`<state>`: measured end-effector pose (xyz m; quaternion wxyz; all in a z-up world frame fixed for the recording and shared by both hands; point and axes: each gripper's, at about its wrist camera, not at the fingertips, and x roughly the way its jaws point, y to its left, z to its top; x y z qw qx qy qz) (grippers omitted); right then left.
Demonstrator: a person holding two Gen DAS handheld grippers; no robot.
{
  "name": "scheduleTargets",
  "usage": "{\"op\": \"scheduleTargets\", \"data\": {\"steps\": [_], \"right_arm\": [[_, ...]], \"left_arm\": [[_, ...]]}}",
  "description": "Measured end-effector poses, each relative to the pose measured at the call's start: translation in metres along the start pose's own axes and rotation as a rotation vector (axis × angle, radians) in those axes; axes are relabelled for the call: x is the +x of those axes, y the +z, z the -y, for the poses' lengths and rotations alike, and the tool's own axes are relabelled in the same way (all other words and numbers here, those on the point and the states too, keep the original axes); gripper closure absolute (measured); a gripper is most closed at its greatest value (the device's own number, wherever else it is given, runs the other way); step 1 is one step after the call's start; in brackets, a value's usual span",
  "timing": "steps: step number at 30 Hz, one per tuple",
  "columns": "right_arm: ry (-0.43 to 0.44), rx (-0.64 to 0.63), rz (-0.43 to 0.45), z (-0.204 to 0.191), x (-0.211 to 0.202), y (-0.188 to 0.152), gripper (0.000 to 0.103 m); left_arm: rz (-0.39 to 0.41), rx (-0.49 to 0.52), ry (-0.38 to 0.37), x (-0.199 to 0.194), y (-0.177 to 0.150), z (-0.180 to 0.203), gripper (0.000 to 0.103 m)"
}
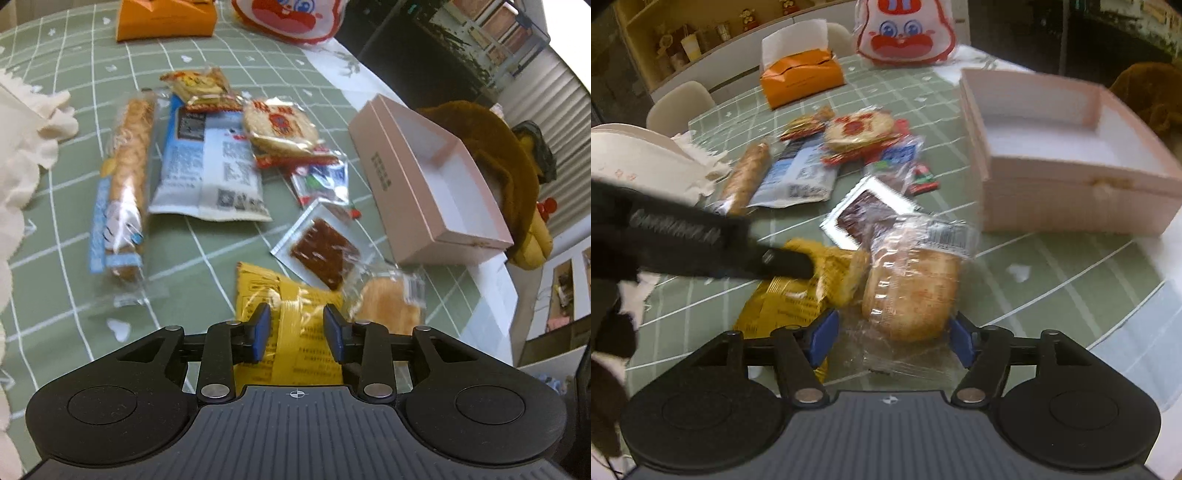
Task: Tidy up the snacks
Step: 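Move left tool to the yellow packet while right tool approaches the wrapped round bread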
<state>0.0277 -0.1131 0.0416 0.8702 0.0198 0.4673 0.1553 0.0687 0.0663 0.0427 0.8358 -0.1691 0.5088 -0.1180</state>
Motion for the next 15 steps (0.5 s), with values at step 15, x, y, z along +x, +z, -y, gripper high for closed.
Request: {"op": "scheduleTargets", "data": {"steps": [15], "right_arm": [[-0.047, 0.043, 0.043, 0.03, -0.016, 0.0, 0.034]], "left_arm": [[0.009, 0.036, 0.003, -0.019, -0.014, -0.004, 0.066]]}}
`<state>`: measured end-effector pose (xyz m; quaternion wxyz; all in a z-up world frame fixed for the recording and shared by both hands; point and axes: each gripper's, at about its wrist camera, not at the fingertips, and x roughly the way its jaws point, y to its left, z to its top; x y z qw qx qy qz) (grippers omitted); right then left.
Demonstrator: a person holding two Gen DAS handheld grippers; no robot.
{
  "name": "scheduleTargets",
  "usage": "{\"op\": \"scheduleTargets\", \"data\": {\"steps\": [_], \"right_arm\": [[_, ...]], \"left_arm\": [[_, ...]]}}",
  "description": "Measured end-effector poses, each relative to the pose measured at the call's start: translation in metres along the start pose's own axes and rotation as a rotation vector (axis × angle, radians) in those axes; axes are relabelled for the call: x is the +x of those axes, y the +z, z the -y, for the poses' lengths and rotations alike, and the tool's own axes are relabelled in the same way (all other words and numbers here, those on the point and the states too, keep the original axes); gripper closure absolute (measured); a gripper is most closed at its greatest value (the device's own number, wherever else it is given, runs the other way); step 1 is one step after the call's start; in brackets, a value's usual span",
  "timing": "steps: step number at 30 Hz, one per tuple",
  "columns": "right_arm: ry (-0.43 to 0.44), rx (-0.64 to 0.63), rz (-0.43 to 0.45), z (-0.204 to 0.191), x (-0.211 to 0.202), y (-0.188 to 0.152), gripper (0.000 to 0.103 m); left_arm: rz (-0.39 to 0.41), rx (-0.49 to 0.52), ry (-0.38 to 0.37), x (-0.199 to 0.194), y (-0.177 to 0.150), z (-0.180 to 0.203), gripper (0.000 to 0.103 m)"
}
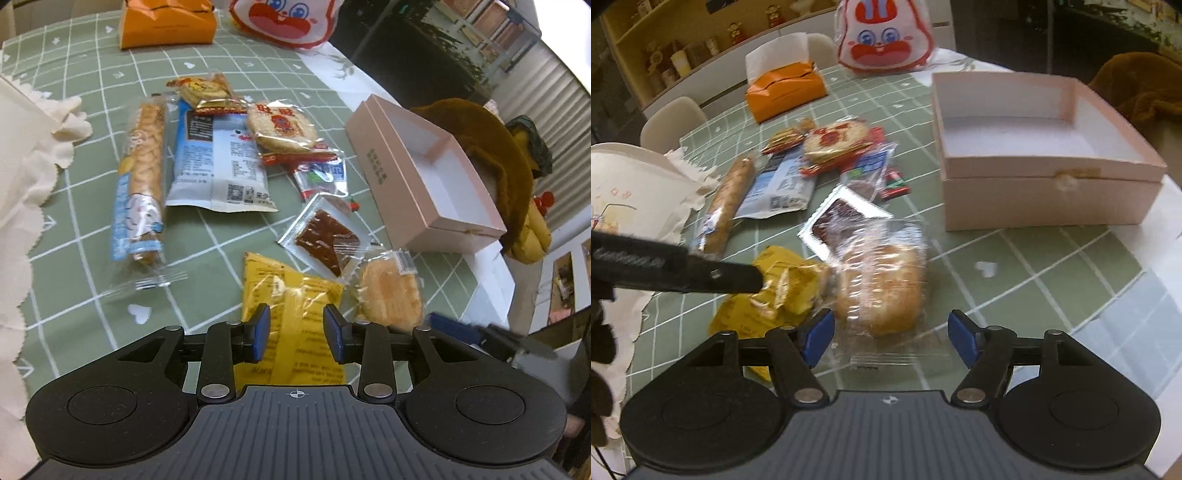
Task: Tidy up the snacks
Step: 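Move left tool to the yellow packet while right tool approaches the wrapped round bread, then close left tool on the yellow packet while right tool grasps the wrapped bread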
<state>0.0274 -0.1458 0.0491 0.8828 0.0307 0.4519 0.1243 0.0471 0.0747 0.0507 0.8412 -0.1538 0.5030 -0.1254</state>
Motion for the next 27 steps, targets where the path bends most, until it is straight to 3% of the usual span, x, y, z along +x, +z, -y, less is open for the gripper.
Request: {"op": "scheduleTargets", "data": {"steps": [8, 12, 19, 27], "right_arm": [[-0.038, 0.042, 0.017, 0.018, -0.002, -0.001, 0.029], [-0.06, -0.014, 0.032, 0.012, -0.006, 0.0, 0.029], [-0.087, -0.036, 0.084, 0.018, -0.003, 0.028, 0.027], [-0.025, -0.004, 0.038, 0.014, 0.04, 0.079, 0.025]], "left_arm": [[-0.026, 0.114, 0.059, 0.008, -0.006, 0.02, 0.066], [-0.001, 0.179, 0.113, 0.016, -0.006, 0.03, 0.06], [-0.002, 0.163, 0.092, 0.017, -0.004, 0.023, 0.059], [0.009, 0.108, 0.058, 0.01, -0.004, 0.007, 0.062]]}}
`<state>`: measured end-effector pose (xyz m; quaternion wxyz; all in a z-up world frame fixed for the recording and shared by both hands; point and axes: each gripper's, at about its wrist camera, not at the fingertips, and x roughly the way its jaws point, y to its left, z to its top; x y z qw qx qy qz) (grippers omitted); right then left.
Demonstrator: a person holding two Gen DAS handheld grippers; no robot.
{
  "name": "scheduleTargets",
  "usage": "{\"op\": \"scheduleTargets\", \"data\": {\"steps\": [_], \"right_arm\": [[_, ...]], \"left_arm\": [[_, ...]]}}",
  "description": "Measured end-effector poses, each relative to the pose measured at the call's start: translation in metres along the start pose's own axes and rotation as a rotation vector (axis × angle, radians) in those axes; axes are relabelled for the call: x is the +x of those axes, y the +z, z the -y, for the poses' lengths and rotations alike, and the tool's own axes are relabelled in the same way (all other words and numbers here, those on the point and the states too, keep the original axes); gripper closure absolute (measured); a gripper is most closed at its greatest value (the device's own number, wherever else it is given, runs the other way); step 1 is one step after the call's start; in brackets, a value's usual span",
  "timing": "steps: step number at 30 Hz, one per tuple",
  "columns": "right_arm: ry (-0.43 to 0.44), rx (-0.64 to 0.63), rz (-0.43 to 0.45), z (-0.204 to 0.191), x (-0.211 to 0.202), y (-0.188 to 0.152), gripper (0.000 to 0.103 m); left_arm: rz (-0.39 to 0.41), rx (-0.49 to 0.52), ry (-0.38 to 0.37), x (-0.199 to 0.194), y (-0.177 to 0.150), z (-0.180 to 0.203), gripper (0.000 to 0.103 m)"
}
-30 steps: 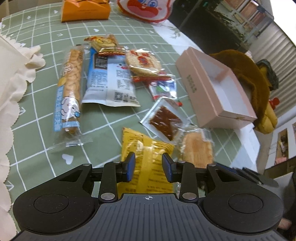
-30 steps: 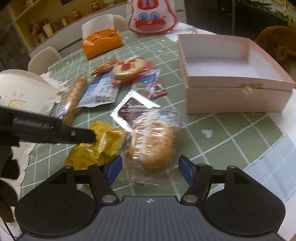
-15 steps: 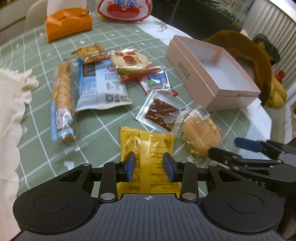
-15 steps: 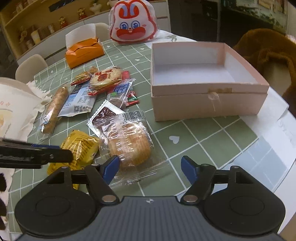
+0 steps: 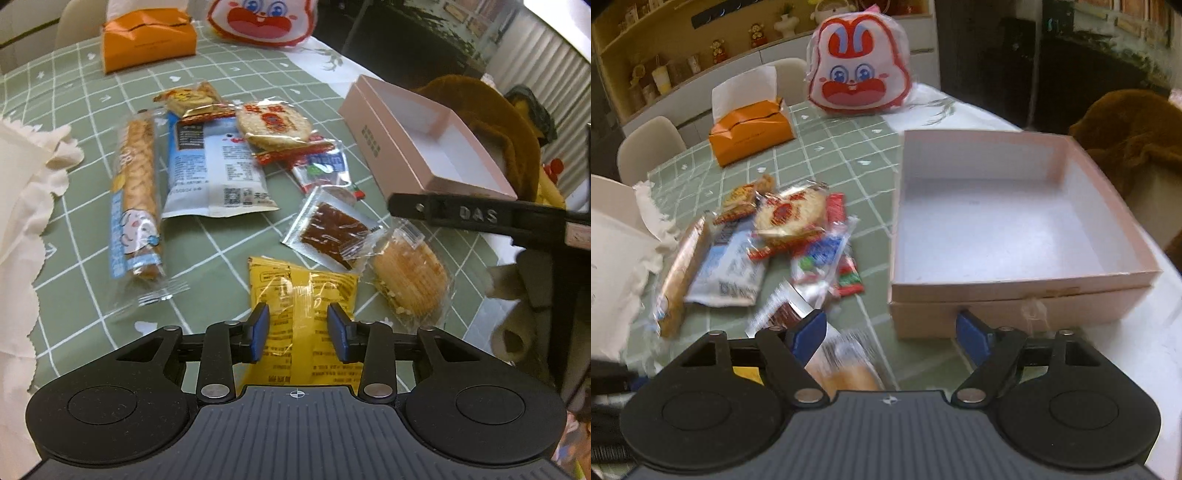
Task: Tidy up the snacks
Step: 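Close left tool on the yellow packet while right tool grasps the wrapped bread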
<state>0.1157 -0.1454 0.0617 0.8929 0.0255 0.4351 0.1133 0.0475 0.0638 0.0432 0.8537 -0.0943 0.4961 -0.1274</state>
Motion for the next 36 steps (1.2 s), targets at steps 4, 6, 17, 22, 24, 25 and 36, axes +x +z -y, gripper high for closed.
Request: {"op": "scheduleTargets", "data": {"steps": [4, 6, 17, 22, 24, 25, 36], "right_arm": [[0.038, -0.014, -0.054, -0.011, 0.01, 0.0, 0.025], [0.086, -0.016, -0.071, -0.013, 0.006, -0.008, 0.025], [-0.014, 0.016, -0.058, 0.026, -0.035, -0.061, 0.026], [-0.027, 0.067, -0.057, 0.043, -0.047, -0.074, 0.026], [-0.031, 0.066, -0.054, 0.043, -0.05, -0.077, 0.025], [-0.032, 0.064, -0.053, 0.041, -0.05, -0.078, 0.024], [-0.043, -0.007, 0.063, 0.03, -0.076, -0.079, 0.022]], "left_arm": [[0.008, -0.045, -0.008, -0.004, 0.001, -0.014, 0.064], [0.009, -0.057, -0.014, -0.005, 0.002, -0.017, 0.064], [-0.045, 0.098, -0.047, 0.006, 0.001, 0.017, 0.06], [-0.027, 0.151, 0.011, 0.01, 0.0, 0.031, 0.056], [-0.023, 0.159, 0.018, 0.01, -0.001, 0.032, 0.056], [-0.024, 0.155, 0.019, 0.009, -0.001, 0.031, 0.056], [-0.038, 0.145, 0.005, 0.009, 0.002, 0.029, 0.056]]}}
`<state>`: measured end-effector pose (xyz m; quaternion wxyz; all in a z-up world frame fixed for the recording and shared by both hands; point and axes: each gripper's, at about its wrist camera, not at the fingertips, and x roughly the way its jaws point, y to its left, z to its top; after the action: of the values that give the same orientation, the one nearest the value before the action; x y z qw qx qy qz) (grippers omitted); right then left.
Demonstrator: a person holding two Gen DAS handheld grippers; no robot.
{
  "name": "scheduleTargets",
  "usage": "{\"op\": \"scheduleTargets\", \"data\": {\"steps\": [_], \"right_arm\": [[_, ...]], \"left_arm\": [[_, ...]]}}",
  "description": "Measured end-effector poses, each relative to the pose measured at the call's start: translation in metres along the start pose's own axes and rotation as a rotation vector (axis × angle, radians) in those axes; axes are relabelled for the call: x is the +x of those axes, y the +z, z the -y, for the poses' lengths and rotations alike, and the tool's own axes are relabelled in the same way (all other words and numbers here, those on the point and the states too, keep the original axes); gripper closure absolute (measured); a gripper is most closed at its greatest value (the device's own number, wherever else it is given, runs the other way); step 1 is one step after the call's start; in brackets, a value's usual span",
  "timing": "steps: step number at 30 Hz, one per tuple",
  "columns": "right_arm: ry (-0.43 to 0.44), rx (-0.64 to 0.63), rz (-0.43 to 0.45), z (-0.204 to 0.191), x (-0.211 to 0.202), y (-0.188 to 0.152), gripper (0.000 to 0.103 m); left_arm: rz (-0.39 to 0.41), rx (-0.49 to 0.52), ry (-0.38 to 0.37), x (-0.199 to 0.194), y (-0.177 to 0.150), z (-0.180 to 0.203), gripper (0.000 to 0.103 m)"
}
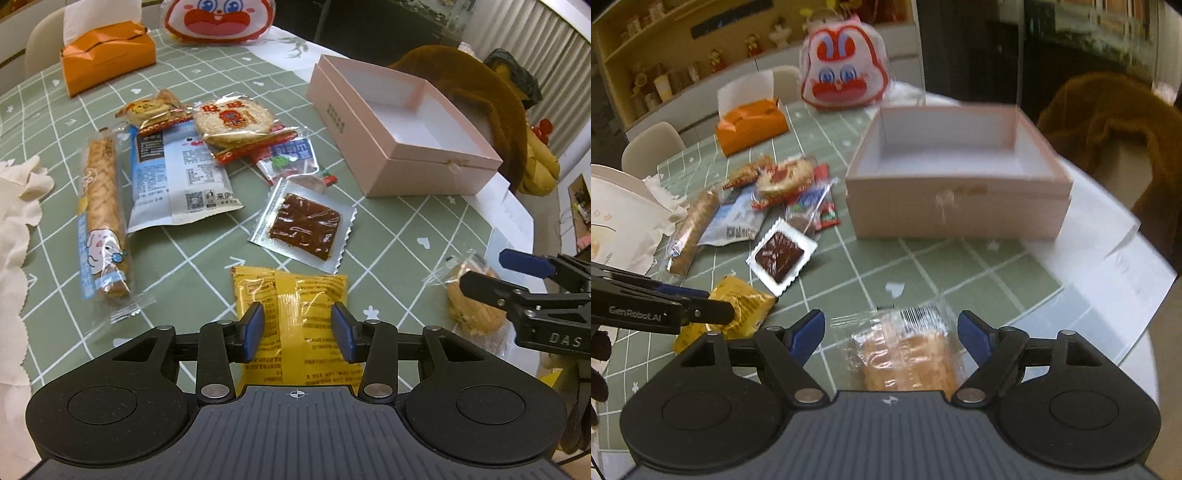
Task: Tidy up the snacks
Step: 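Close left tool on the yellow packet while right tool grasps the wrapped bread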
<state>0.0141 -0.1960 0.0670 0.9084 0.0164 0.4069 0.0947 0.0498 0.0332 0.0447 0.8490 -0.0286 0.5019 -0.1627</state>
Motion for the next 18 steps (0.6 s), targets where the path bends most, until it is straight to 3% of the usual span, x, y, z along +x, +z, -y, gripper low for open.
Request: {"op": "scheduleTargets", "data": {"steps": [4, 10, 12, 14, 18], "right_arm": [[0.027, -0.047, -0.036, 0.004, -0.004, -0.008, 0.021], [-0.017, -0.099, -0.076, -0.004, 0.005, -0.023, 0.021], [-0.023, -0.107, -0.071, -0.008, 0.007, -0.024, 0.024], [-0.026, -0.125, -0.07, -0.011, 0.008, -0.024, 0.035], [-0.027, -0.151, -0.058, -0.014, 0.002, -0.02, 0.044]], "left_arm": [[0.01, 0.027, -0.011, 0.002, -0.002, 0.004, 0.054], [0.025, 0.064, -0.029, 0.003, -0.004, 0.007, 0.053], [0.039, 0.031, -0.051, 0.001, -0.006, 0.004, 0.063], [0.066, 0.021, -0.065, -0.003, -0.007, 0.002, 0.08], [0.098, 0.074, -0.056, -0.01, -0.012, 0.01, 0.082]]}}
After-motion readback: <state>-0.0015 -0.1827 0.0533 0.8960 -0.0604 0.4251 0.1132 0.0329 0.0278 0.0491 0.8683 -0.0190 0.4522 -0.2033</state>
